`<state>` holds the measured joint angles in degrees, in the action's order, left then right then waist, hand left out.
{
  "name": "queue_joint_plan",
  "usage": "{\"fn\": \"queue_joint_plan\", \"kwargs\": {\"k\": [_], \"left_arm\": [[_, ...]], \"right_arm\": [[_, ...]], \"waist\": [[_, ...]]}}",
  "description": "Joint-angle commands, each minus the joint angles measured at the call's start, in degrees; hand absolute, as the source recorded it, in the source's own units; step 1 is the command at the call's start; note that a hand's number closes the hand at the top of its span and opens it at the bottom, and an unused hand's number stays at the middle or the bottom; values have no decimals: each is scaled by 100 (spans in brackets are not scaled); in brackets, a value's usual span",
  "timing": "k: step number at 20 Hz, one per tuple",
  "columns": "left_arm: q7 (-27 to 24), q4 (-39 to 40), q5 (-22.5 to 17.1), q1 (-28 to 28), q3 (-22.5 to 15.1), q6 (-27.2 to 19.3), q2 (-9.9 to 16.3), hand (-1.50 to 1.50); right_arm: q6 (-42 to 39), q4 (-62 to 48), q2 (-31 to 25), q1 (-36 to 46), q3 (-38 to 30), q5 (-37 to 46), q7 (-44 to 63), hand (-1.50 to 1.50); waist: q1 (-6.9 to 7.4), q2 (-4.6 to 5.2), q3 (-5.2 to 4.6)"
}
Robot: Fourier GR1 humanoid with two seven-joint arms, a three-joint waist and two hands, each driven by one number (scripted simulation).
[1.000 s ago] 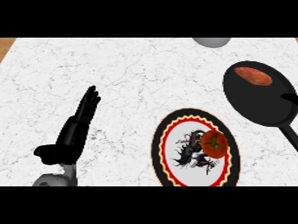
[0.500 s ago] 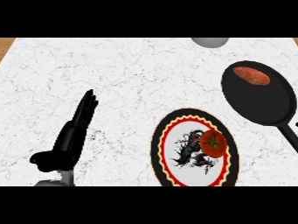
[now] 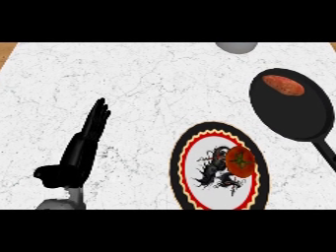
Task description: Pick the sweet potato from the plate and place it in the pan
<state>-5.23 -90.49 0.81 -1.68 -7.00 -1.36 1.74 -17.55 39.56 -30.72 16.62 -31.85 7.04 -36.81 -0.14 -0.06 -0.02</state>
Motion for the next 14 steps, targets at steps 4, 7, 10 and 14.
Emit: {"fn": "queue_joint_plan", "kwargs": {"k": [4,7,10,14], "left_arm": [[259,-114,115,-5,29,-33,-7,0],[537,-317,259,-182,-151,-160,-162,0],[489,-700,300,279,-263,-127,-151,0],[-144,14,115,182,0,128,-87,0]], "right_arm": [[147,1147,60,-619,170,-288,686,-150],[38,1240,-105,-636,230,-303,841,-150],[217,986,-113,-661,240,-262,471,-150],[747,1266,112,-853,372,-63,245,-150]], "waist": [[-4,-3,-1],[1,0,0],[23,1,2],[9,2,0]]}}
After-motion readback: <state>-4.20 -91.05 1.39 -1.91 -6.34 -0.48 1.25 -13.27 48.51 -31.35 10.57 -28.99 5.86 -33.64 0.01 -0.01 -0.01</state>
